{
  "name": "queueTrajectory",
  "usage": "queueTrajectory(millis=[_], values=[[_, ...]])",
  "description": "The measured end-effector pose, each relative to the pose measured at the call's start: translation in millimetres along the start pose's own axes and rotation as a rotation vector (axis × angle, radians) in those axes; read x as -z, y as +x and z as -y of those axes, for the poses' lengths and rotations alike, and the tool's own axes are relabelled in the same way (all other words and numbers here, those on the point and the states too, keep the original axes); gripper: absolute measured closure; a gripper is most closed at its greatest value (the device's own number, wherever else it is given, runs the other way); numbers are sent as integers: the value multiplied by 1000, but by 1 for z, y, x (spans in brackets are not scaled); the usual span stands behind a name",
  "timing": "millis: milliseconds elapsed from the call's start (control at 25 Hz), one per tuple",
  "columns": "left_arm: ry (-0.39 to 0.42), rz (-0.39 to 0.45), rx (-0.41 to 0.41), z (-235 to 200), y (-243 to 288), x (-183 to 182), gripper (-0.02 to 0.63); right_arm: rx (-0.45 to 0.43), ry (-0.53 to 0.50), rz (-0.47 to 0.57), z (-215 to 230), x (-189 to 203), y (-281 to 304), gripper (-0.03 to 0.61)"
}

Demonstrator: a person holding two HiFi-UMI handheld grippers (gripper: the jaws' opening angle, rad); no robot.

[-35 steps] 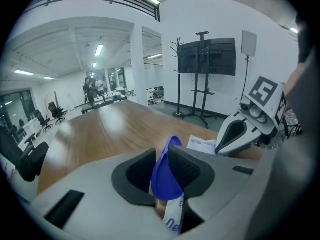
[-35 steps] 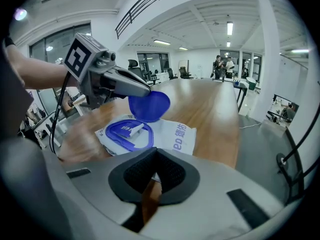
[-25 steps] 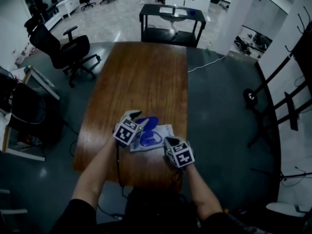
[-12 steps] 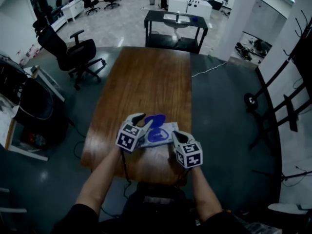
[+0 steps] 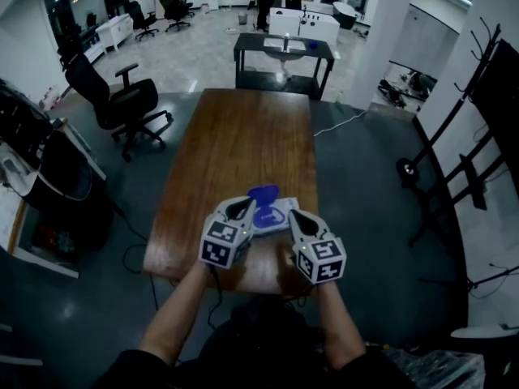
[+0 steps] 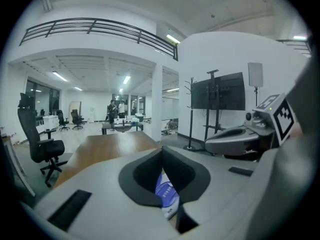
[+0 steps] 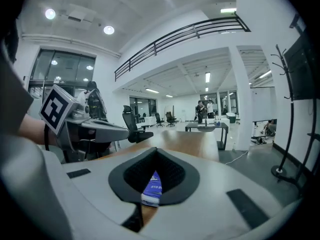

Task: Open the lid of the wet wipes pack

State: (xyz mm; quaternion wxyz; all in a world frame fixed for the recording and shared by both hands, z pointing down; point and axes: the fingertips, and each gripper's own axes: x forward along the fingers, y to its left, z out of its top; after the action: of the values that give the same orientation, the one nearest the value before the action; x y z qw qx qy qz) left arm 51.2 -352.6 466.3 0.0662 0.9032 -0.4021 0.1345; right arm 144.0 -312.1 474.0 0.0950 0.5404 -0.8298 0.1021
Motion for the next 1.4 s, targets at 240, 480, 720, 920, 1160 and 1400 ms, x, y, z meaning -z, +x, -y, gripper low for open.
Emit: queueTrajectory(millis=[240,480,720,920,1160,1400], values=[[4,43,31,23,-42,-15,606,-4,-8,82,-35,-24,-24,568],[5,86,58,40,-77,-29,606,-17,-17,152,-65,-47,-44,568],[13,101,68,48,-101,-34,606,-27,-19,201,-85,-66,-60,568],[10,121,72,50,-112,-38,606,-45,-46,222,-97,-78,-67,568],[14,134,74,50,-128,-36,606,-51,-57,241,-113,-82,-75,568],[19,139,84,51,-125,-41,606,-48,-66,244,-111,-89,-73,568]])
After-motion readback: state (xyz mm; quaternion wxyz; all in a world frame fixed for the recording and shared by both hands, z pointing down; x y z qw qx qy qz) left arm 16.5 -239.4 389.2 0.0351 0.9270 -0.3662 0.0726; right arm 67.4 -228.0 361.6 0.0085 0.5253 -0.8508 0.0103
